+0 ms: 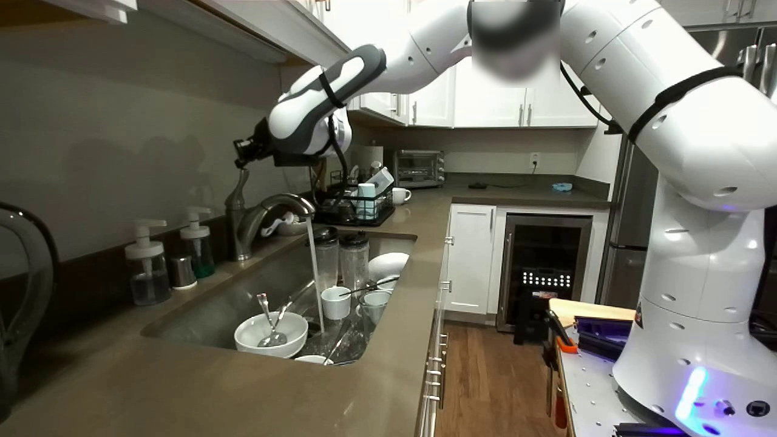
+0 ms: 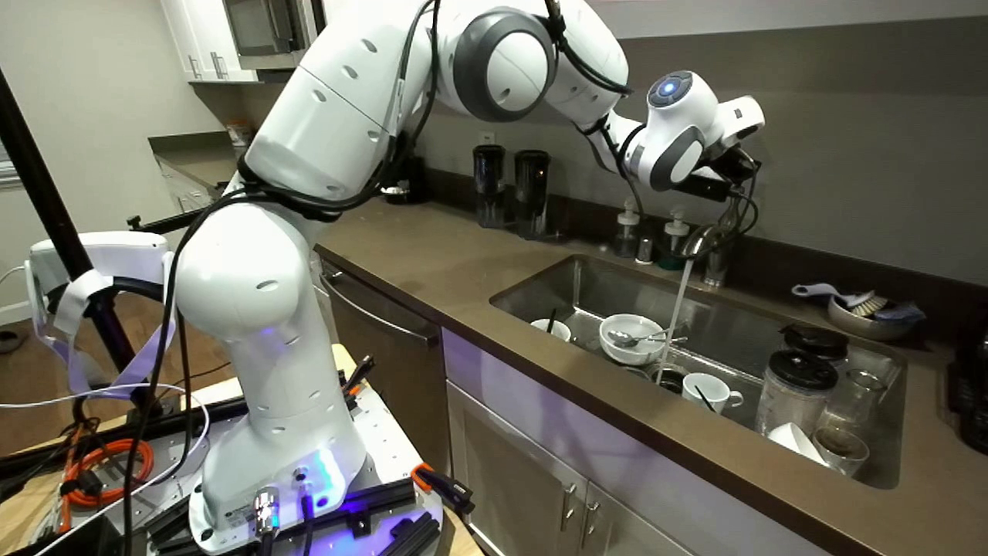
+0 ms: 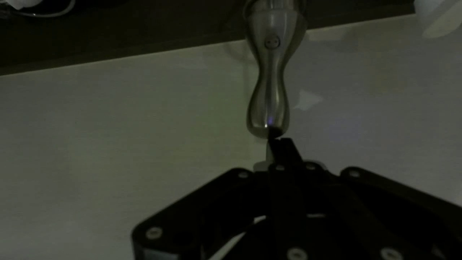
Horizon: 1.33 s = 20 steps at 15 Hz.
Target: Close the tap
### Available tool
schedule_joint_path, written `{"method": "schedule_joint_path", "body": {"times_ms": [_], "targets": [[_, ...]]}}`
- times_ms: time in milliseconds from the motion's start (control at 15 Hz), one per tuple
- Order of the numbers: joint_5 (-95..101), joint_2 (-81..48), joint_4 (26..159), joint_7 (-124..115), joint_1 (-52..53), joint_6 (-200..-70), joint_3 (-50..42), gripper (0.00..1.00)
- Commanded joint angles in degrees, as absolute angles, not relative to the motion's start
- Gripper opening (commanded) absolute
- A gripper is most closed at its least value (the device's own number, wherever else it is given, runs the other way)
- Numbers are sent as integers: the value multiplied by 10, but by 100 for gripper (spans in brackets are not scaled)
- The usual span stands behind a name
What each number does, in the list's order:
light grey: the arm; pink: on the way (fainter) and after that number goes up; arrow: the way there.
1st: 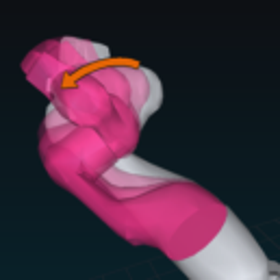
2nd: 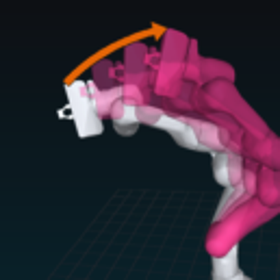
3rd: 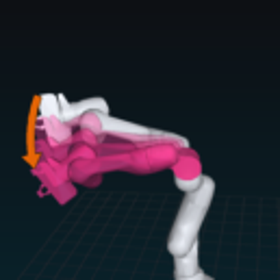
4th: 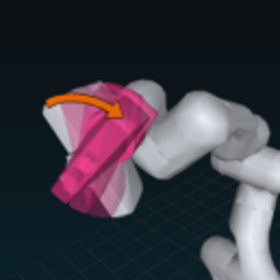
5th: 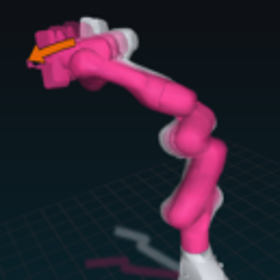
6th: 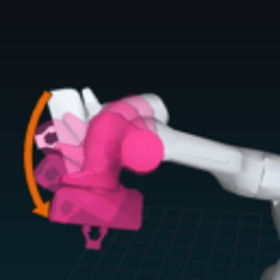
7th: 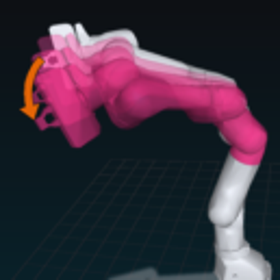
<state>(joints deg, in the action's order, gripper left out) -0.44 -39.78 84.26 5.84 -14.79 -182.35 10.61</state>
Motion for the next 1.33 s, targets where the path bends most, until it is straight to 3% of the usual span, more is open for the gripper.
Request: {"method": "schedule_joint_path", "body": {"times_ms": [0,1267], "targets": [[-10,-381,860,49,-144,-1802,94,4],[-11,-391,891,54,-169,-1852,127,3]]}}
